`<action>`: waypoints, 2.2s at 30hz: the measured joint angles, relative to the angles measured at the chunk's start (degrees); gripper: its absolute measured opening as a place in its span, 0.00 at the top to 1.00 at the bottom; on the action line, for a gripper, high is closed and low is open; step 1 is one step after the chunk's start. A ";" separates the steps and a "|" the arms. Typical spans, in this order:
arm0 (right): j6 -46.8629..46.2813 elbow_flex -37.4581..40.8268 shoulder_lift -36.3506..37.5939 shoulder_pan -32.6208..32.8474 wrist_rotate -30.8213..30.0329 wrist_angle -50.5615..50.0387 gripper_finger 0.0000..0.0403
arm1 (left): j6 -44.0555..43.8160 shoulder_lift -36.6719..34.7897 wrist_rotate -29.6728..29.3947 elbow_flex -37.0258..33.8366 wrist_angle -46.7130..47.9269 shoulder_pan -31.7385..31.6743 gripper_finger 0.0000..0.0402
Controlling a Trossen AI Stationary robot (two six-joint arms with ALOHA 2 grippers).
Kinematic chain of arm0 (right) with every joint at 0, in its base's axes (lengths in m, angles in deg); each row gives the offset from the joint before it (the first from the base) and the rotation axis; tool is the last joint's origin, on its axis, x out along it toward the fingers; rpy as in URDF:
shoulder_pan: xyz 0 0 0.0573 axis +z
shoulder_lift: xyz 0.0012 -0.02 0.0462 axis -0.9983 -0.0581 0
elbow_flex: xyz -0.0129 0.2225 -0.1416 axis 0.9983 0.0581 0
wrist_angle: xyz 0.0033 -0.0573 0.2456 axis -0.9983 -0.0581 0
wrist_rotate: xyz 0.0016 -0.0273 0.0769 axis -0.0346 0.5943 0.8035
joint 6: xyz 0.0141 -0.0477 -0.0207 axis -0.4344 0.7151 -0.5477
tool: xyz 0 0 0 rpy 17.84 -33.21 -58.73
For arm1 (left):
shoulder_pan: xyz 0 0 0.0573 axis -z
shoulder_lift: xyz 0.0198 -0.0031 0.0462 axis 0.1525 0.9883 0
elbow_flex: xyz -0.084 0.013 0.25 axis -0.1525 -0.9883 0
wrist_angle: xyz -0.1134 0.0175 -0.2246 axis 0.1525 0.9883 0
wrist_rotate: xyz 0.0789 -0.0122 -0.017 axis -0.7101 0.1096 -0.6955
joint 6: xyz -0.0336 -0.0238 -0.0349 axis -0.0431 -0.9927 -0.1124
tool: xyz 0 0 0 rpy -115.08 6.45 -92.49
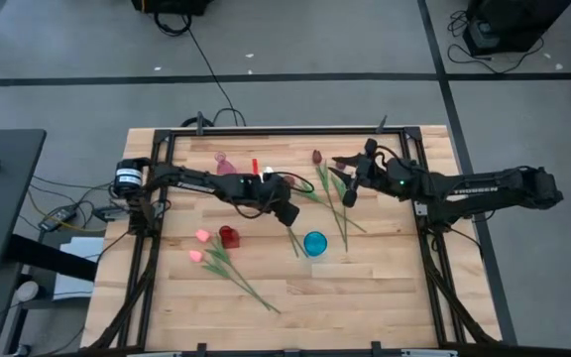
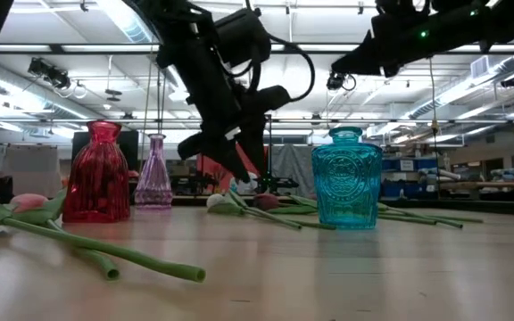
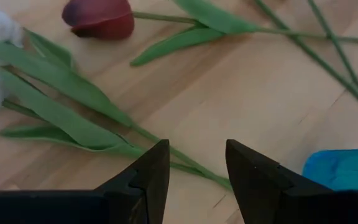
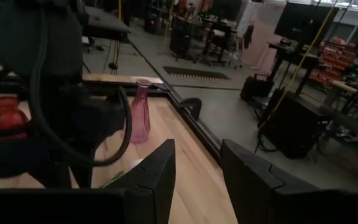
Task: Sort flowers into vase by color
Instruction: Put the left pink flower into the pink vase
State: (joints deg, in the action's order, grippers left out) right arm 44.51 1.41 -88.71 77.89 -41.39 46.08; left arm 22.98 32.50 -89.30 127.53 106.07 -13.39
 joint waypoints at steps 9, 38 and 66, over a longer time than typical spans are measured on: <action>-1.23 0.01 2.11 0.07 -0.04 -4.25 0.65 | 3.42 -4.48 -3.99 1.46 0.02 7.93 0.59; 3.07 1.31 2.56 -0.85 8.33 9.08 0.65 | -84.83 -10.66 -11.12 -4.18 19.09 50.61 0.59; 3.22 1.31 -4.58 -6.02 16.94 18.15 0.65 | -85.31 -10.76 -8.81 -22.38 0.84 44.01 0.59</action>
State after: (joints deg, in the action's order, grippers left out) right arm 47.73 2.72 -93.29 71.87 -24.45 64.24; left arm -62.33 21.74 -98.11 105.14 106.92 30.62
